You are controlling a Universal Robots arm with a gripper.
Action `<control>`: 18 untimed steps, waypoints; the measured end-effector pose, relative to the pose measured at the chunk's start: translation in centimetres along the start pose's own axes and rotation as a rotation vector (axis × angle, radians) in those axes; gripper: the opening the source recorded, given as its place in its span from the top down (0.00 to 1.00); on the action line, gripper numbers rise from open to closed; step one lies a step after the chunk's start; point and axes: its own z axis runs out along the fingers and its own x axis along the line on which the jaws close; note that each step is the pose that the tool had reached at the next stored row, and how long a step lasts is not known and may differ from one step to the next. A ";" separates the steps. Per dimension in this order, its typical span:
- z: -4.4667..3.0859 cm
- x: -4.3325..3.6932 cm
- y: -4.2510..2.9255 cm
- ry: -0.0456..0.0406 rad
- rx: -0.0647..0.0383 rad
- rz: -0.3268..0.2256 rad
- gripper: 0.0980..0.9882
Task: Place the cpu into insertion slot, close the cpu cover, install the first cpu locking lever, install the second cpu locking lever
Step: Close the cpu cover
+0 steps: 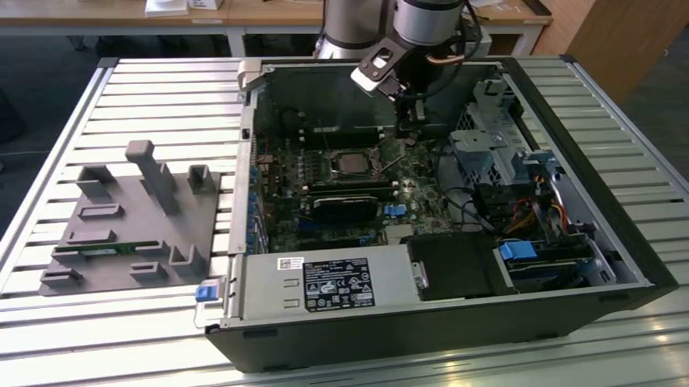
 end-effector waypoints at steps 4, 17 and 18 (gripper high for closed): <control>0.14 0.03 0.55 -0.0001 0.005 0.000 0.99; 0.57 0.09 1.93 -0.0012 0.012 0.000 0.99; 0.62 0.11 2.01 -0.0010 0.013 0.000 0.99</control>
